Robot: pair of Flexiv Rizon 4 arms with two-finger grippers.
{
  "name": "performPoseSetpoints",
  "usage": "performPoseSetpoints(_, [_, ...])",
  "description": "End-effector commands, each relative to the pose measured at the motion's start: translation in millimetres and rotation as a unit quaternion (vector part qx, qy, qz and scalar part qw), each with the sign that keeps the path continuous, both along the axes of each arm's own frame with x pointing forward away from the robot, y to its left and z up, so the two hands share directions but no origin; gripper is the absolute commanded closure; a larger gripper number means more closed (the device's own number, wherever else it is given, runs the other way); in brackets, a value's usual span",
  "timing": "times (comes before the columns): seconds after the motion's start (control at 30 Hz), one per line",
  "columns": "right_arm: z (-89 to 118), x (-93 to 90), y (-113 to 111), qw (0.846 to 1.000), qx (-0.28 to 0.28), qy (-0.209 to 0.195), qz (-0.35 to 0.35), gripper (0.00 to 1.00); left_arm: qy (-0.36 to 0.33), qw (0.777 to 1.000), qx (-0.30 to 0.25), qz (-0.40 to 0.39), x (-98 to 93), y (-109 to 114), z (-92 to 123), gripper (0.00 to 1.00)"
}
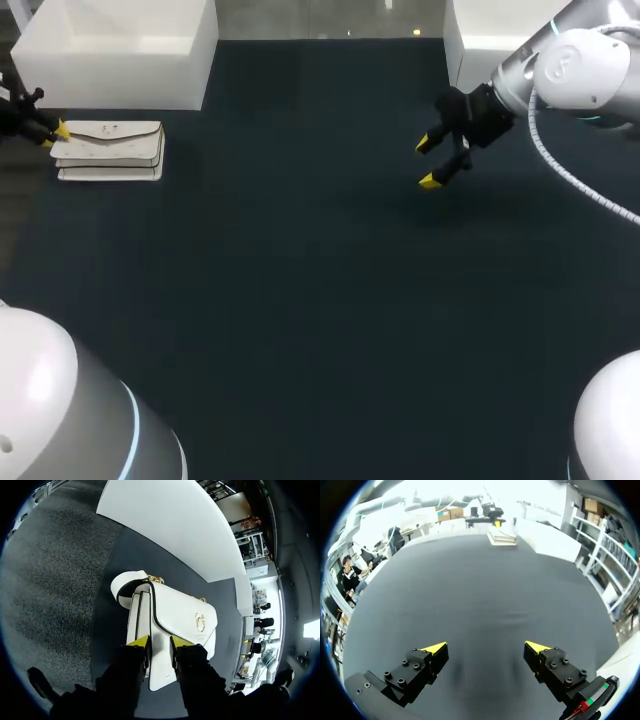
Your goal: Pick up the bag, open it, inspect its contents, close it, and place it on the opposite side
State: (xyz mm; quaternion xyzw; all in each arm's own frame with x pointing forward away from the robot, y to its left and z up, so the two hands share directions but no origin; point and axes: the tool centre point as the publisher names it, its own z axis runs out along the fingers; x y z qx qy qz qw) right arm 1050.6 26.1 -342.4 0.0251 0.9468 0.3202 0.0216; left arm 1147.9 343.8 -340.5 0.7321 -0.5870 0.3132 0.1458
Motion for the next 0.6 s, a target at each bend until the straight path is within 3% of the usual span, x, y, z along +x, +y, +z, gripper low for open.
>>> performPoseSetpoints(0.03, [0, 1.4, 0, 1.000, 0.000, 0.001, 0.001, 0.00, 0.076, 0.995, -0.019, -0.064, 8.2, 5, -4, 1.00])
performPoseSetpoints(0.27, [0, 1.4, 0, 1.000, 0.000, 0.001, 0.001, 0.00, 0.072, 0.994, -0.035, -0.074, 3.1, -7, -2, 1.00])
performPoseSetpoints(0.6, [0, 1.4, 0, 1.000, 0.000, 0.001, 0.001, 0.00, 0.061, 0.994, -0.048, -0.074, -13.3, -61, 3, 1.00])
